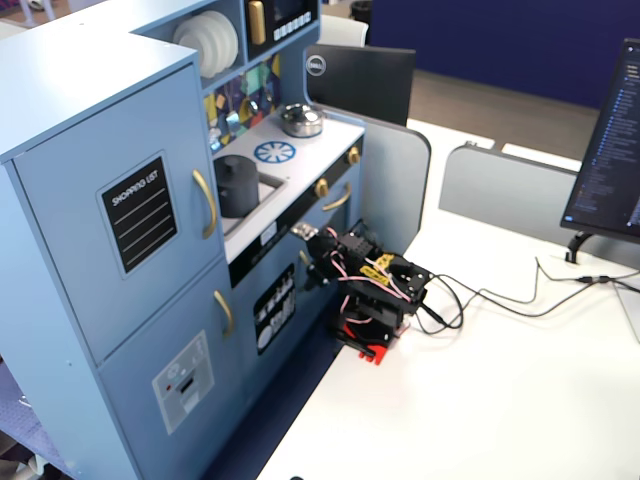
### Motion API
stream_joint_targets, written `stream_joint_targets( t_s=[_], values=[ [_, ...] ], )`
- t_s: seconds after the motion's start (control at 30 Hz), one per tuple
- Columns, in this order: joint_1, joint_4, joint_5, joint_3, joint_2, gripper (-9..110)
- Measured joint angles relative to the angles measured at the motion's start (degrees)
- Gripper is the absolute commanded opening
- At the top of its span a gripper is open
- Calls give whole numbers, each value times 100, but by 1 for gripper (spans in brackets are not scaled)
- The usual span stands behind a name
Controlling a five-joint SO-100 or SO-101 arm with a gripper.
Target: Pick up the lid from the counter and put it on the gray recipient
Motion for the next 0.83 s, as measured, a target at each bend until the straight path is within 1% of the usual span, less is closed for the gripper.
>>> stream_joint_targets(
  t_s=[0.1, 0.17, 0.3, 0.83],
  values=[
    [-26, 756, -114, 9, 9, 2],
    [0, 932, -246, -44, 53, 3],
    [35, 940, 114, -114, 105, 4],
    [9, 940, 114, -149, 105, 5]
  ],
)
